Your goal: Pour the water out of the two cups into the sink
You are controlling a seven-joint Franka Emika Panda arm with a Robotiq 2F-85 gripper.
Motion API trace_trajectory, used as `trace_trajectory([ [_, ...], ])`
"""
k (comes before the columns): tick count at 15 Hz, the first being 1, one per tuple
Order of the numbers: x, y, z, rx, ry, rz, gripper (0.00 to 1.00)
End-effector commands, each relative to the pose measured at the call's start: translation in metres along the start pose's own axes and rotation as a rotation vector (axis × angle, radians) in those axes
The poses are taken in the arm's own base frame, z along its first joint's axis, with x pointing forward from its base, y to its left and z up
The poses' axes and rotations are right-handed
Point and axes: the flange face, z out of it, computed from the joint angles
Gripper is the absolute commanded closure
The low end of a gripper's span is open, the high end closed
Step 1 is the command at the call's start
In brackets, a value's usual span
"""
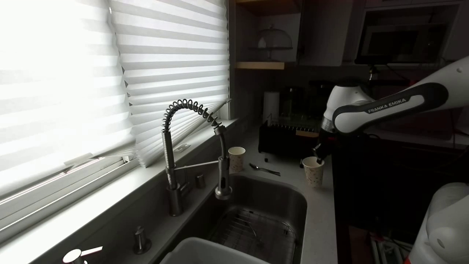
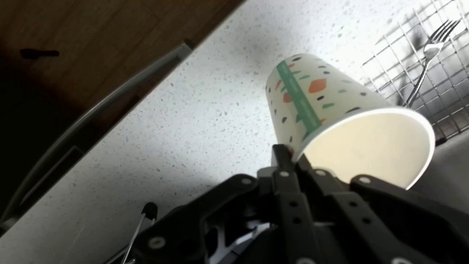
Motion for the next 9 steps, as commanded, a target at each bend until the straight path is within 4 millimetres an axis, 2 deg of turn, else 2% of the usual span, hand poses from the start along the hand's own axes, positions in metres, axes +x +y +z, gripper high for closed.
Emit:
trace_trajectory([
  [1,0.0,0.009,0.019,-0.014,0.047,0.052,0.99],
  [4,-0.001,0.011,0.03,-0.006,0.065,0.091,0.99],
  [5,0.0,0.012,0.029,-0.004,0.076,0.103,0.71],
  [6,0.0,0.012,0.028,0.001,0.084,0.108,0.7],
  [7,0.001,0.014,0.022,0.0,0.097,0.117,0.65],
  [9,0.004,0.016,0.01,-0.014,0.129,0.121,0.5],
])
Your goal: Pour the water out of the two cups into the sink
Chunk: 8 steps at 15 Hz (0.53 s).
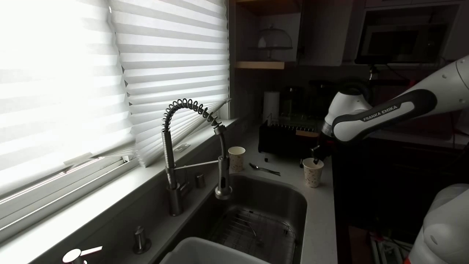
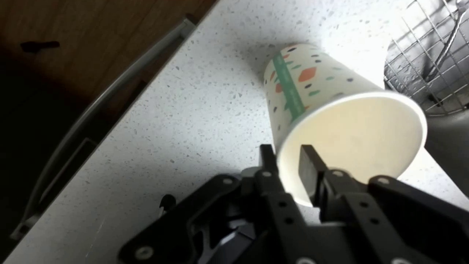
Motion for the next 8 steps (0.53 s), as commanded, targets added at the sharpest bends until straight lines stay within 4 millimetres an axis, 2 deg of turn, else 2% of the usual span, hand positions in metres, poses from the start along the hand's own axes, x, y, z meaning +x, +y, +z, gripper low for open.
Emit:
trace_trajectory([
  [1,0.003,0.004,-0.019,0.006,0.053,0.029,0.41],
  [6,0.012,-0.001,-0.052,-0.019,0.125,0.034,0.05],
  [7,0.015,-0.004,-0.058,-0.017,0.143,0.028,0.01],
  [8,0.015,-0.002,-0.049,-0.006,0.122,0.014,0.0],
])
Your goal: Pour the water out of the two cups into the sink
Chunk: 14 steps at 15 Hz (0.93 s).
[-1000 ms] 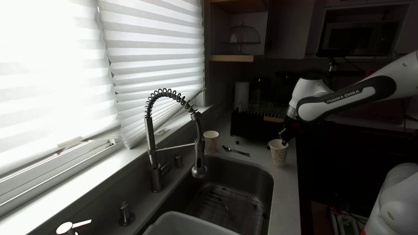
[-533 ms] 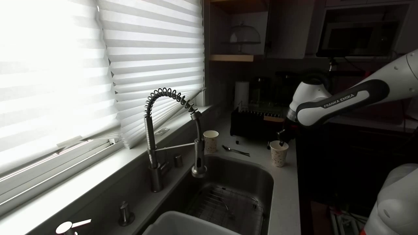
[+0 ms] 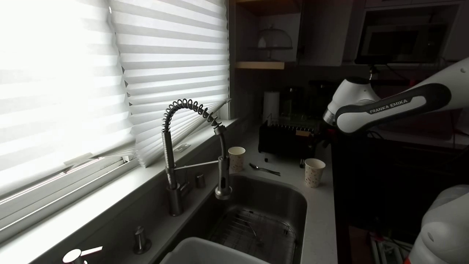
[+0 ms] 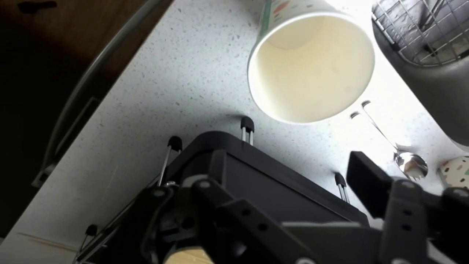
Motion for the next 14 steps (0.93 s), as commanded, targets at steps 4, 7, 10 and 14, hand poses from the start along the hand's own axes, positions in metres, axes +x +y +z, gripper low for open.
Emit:
trace_trajectory([
  [4,0.002,-0.002,-0.003,0.0,0.006,-0.005,0.0],
  [7,0.001,-0.002,-0.003,0.0,0.005,-0.005,0.0],
  [10,0.033,-0.02,-0.005,0.031,0.115,0.03,0.0],
  [14,0.077,-0.073,-0.002,0.108,0.19,0.04,0.0],
])
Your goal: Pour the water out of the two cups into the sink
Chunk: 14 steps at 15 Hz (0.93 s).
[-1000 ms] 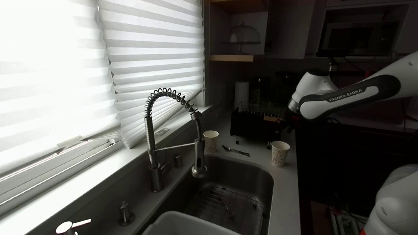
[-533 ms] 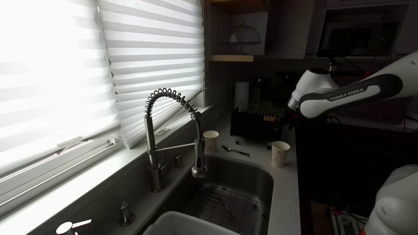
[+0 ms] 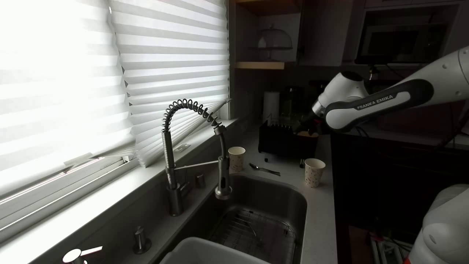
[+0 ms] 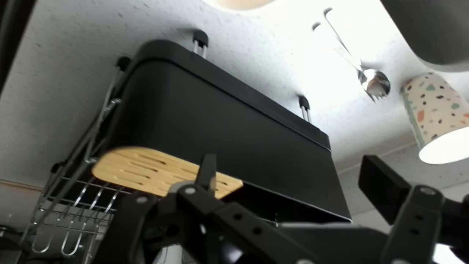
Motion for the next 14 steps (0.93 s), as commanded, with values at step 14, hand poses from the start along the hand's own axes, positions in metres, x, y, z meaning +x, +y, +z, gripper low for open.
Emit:
trace_trajectory([
  [14,0.08,-0.174,0.118,0.13,-0.13,0.062,0.0],
])
